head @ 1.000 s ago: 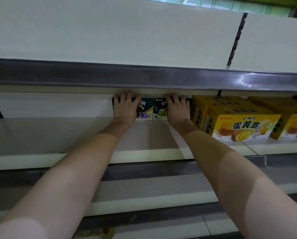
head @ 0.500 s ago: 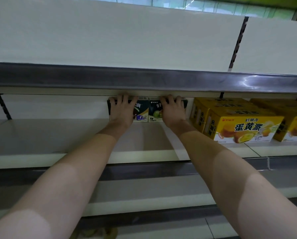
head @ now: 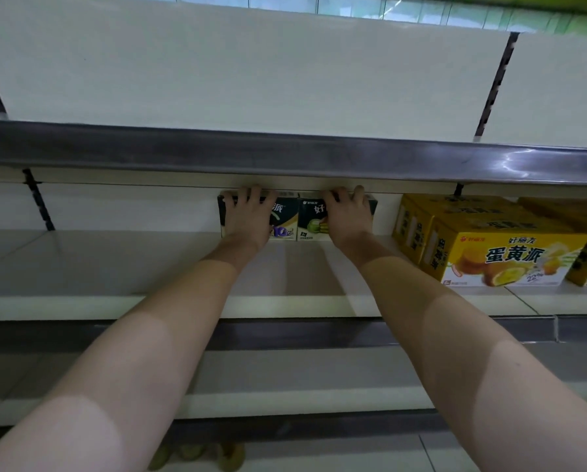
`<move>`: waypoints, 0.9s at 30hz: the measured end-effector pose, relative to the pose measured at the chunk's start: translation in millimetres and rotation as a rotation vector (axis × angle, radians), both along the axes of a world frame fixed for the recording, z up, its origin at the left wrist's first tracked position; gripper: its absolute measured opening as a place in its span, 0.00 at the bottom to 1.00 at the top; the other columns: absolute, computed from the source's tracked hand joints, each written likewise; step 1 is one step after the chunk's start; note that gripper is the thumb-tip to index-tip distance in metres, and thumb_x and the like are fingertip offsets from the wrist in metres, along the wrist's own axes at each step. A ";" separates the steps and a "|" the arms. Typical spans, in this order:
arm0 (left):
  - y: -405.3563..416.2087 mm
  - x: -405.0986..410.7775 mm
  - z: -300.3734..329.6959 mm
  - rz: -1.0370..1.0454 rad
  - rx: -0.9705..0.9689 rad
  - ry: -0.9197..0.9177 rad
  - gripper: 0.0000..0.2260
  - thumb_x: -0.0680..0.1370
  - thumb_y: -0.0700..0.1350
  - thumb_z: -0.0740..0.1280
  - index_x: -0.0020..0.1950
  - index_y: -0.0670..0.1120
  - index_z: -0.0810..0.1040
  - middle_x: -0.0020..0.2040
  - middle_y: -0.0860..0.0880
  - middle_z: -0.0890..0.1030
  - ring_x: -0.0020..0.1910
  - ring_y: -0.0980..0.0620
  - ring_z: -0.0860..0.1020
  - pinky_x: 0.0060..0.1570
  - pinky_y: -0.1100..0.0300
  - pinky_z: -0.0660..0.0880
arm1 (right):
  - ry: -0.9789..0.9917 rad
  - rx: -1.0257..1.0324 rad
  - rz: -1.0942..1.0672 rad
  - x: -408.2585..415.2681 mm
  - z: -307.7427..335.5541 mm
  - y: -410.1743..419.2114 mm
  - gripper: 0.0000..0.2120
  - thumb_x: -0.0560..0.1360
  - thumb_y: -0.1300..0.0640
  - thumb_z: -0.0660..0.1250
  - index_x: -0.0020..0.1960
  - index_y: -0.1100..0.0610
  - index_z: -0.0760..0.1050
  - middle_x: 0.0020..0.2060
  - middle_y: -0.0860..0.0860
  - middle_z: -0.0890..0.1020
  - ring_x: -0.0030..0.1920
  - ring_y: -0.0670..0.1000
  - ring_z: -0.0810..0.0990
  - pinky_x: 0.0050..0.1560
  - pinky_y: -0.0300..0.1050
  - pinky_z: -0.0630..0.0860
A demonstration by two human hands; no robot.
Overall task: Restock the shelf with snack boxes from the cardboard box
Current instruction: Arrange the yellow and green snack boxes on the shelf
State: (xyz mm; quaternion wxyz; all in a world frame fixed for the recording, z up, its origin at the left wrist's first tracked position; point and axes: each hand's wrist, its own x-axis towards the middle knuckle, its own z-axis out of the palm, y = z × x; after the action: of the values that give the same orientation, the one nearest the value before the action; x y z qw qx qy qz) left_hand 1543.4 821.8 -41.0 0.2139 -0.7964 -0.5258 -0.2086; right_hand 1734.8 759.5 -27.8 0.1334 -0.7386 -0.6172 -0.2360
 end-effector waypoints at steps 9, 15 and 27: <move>12.2 -17.7 6.0 -0.113 -0.003 -0.145 0.26 0.72 0.51 0.73 0.69 0.50 0.72 0.67 0.46 0.74 0.66 0.41 0.68 0.64 0.46 0.62 | 0.019 -0.052 -0.018 1.2 16.5 2.3 0.27 0.77 0.55 0.68 0.74 0.55 0.64 0.70 0.59 0.70 0.69 0.67 0.64 0.71 0.62 0.61; 16.3 -36.2 10.0 -0.070 -0.199 -0.586 0.20 0.75 0.46 0.72 0.67 0.49 0.76 0.68 0.40 0.68 0.63 0.35 0.67 0.65 0.47 0.67 | 0.100 -0.036 0.259 22.8 31.0 -3.7 0.21 0.72 0.50 0.74 0.63 0.53 0.75 0.63 0.55 0.77 0.67 0.62 0.68 0.67 0.53 0.59; 12.0 -27.6 14.9 -0.093 -0.198 -0.663 0.17 0.75 0.42 0.73 0.64 0.46 0.79 0.64 0.40 0.70 0.61 0.37 0.70 0.59 0.48 0.74 | 0.238 -0.085 0.319 23.7 37.8 -3.2 0.19 0.70 0.45 0.76 0.58 0.49 0.77 0.57 0.49 0.81 0.61 0.58 0.73 0.64 0.51 0.66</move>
State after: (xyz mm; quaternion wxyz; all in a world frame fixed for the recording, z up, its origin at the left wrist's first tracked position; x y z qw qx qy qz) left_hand 1515.8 833.8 -26.2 -0.0565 -0.7252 -0.5477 -0.4135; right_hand 1758.4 756.3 10.1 0.2099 -0.6591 -0.7157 -0.0968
